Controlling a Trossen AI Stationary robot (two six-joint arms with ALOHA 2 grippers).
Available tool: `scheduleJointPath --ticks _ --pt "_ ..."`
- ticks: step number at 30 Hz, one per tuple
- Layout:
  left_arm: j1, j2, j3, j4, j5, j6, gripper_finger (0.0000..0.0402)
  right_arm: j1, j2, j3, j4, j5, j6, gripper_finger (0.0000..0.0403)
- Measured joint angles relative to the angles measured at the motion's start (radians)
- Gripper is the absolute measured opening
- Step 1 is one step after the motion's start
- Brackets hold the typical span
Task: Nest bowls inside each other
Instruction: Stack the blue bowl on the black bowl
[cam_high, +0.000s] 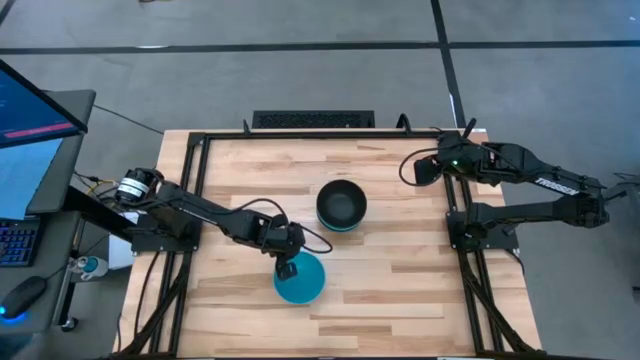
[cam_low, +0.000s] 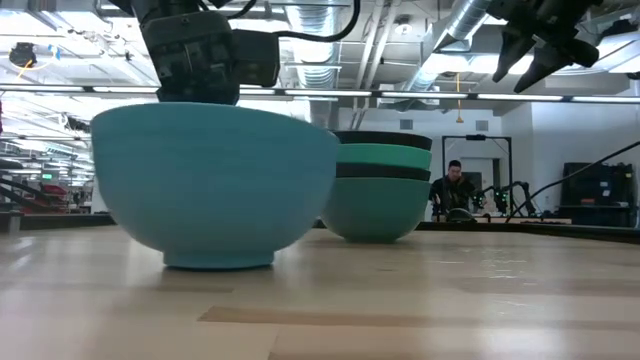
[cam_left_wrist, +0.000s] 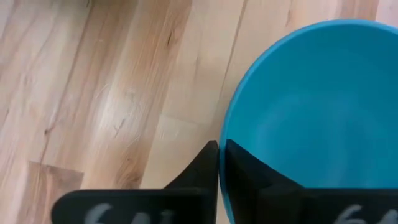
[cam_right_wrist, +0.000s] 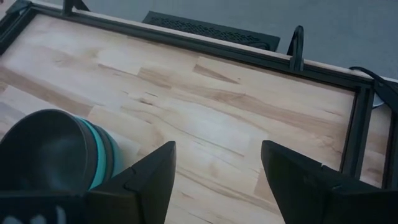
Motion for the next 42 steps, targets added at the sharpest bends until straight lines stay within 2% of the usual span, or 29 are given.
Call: scheduleJointPath --ticks 8,14,18,22,27,30,32,37,42 --pt "0.001 0.000 0.038 -0.050 0.024 0.029 0.0003 -0.002 0.000 0.000 0.000 0.000 0.001 0.0259" --pt "0.046 -0.003 0.221 -0.216 0.026 0.120 0.0002 -0.021 0.000 0.000 0.000 0.001 0.000 0.0259" --pt "0.118 -0.003 0.389 -0.348 0.025 0.226 0.0001 -0.027 0.000 0.000 0.000 0.001 -0.005 0.0259" --pt "0.233 -0.002 0.525 -0.423 0.007 0.328 0.0001 -0.027 0.000 0.000 0.000 0.000 -0.005 0.0259" --pt "0.386 0.006 0.570 -0.439 0.033 0.402 0.0000 -0.027 0.000 0.000 0.000 0.000 -0.008 0.0259" --pt "0.432 0.062 0.606 -0.483 0.049 0.444 0.0000 -0.027 0.000 0.000 0.000 0.000 -0.016 0.0259" --pt "0.448 0.128 0.674 -0.521 0.070 0.481 0.0000 -0.027 0.001 0.000 0.000 0.002 -0.026 0.0259" --pt "0.460 0.317 0.949 -0.641 0.075 0.577 0.0000 -0.027 0.002 0.000 -0.003 0.008 -0.031 0.0259" --pt "0.464 0.439 1.201 -0.735 0.072 0.642 0.0000 -0.027 0.001 0.000 -0.012 0.008 -0.022 0.0259"
